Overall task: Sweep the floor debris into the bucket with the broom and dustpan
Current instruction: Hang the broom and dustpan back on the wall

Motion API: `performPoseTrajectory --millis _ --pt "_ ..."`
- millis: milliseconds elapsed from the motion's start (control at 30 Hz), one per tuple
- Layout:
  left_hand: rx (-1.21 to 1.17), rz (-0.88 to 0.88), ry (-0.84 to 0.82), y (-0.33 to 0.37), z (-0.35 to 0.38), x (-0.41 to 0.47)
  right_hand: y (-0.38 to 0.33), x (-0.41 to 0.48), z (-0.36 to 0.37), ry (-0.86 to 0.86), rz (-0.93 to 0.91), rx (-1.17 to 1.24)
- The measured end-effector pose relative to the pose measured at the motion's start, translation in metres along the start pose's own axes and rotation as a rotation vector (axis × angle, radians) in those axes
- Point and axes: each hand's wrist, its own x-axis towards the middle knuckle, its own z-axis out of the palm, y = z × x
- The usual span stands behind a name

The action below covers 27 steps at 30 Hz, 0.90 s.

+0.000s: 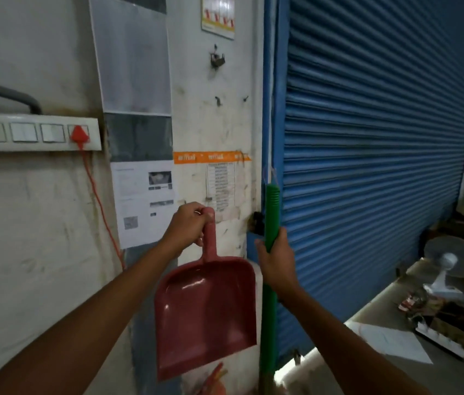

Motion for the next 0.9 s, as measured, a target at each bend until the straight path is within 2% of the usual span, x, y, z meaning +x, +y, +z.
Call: performPoseTrajectory --millis 167,300,500,633,767,900 --pt "0.016 0.059 0.114 0.053 0.024 0.099 -0.001 0.111 -0.013 0.003 -0.135 0.1" --pt "0.026 0.108 0.173 0.092 0.036 0.169 -0.005 0.197 -0.016 0.048 -0.209 0.055" --pt "0.115 0.191 0.178 0.13 0.048 0.265 -0.002 0.313 0.0 0.103 -0.335 0.016" --pt "0.151 0.234 0.181 0.144 0.054 0.326 -0.007 0.381 0.019 0.16 -0.308 0.029" --pt "0.148 0.248 0.183 0.157 0.054 0.383 -0.02 0.448 0.038 0.091 -0.284 0.085" --pt "0.151 0.245 0.186 0.166 0.061 0.433 -0.031 0.511 0.055 0.068 -0.333 0.1"
